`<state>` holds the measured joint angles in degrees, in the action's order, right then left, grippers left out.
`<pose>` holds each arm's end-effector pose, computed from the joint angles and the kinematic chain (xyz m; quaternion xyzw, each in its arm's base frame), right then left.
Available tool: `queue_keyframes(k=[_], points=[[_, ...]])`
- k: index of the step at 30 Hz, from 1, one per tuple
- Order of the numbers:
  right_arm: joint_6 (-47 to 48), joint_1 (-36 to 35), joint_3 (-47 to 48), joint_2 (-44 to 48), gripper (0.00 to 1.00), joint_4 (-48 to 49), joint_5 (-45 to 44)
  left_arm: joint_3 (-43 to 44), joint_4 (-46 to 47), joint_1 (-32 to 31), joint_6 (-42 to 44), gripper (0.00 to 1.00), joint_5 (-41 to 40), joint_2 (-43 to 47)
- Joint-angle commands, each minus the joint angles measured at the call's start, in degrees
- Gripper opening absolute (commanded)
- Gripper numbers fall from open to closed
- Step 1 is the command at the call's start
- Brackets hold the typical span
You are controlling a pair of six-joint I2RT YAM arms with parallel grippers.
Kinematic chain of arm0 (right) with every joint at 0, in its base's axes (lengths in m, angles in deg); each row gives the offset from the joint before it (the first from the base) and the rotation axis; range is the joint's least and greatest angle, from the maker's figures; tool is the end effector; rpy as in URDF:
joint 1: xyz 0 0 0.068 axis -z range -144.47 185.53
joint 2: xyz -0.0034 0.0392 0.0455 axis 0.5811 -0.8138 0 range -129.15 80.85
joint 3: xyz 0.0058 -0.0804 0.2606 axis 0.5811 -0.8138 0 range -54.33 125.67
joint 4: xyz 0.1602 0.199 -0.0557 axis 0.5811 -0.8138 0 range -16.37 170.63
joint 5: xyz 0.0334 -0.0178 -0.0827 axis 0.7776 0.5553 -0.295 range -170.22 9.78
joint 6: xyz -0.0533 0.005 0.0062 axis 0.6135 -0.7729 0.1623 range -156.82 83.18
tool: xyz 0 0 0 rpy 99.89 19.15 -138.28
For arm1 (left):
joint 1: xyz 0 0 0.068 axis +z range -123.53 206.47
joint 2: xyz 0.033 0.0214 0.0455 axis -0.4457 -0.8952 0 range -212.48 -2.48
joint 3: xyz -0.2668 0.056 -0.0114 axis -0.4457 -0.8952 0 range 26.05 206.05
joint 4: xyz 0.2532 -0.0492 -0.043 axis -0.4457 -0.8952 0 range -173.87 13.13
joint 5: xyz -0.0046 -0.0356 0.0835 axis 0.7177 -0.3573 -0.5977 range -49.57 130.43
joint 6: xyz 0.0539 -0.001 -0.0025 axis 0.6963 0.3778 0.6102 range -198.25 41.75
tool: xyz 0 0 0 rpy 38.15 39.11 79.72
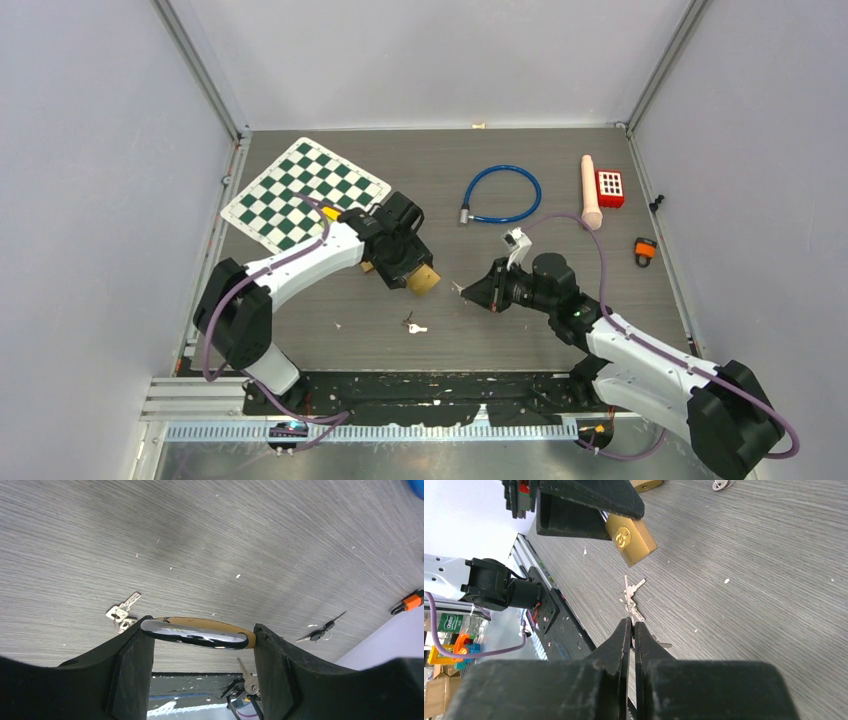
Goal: Unlock with the key
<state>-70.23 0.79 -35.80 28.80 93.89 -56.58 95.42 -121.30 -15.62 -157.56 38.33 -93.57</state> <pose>0.1521 0.1229 0.1994 -0.1264 0.8017 0.4527 0.3693 0.2377 -0.2129 0.2423 -0.3158 0.9259 -0.1713 0.1167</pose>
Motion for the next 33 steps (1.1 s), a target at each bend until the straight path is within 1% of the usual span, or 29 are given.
queue_keyframes(k=[1,6,15,17,21,27,30,33], points=[[-0.5,-0.3,2.2,-0.4,0.05,4.5,-1.0,-1.2,6.3,1.8,-0.6,0.00,7.3,1.0],[-0.1,-0.5,2.1,-1.6,0.05,5.7,0.2,-1.3,8.3,4.9,3.7,0.00,14.5,-0.3],[2.7,-1.6,2.8,-2.9,0.05,7.3,4.0,-4.4,11.6,13.5,12.2,0.00,29.4,0.8],[3.9,-2.1,3.2,-3.2,0.05,7.4,4.0,-5.7,13.3,14.6,12.9,0.00,34.3,1.0],[4.9,-3.2,4.0,-4.3,0.05,7.4,3.8,-8.1,16.9,15.9,12.9,0.00,40.1,1.9],[4.7,-3.7,4.6,-6.9,0.05,9.2,4.4,-8.6,18.0,16.2,13.9,0.00,42.6,2.4],[4.6,-3.8,4.7,-7.5,0.05,8.9,3.7,-7.3,12.8,16.2,16.5,0.00,38.6,1.5],[4.7,-3.8,4.5,-7.0,0.05,7.9,2.5,-6.5,6.6,16.2,19.1,0.00,32.2,0.3]])
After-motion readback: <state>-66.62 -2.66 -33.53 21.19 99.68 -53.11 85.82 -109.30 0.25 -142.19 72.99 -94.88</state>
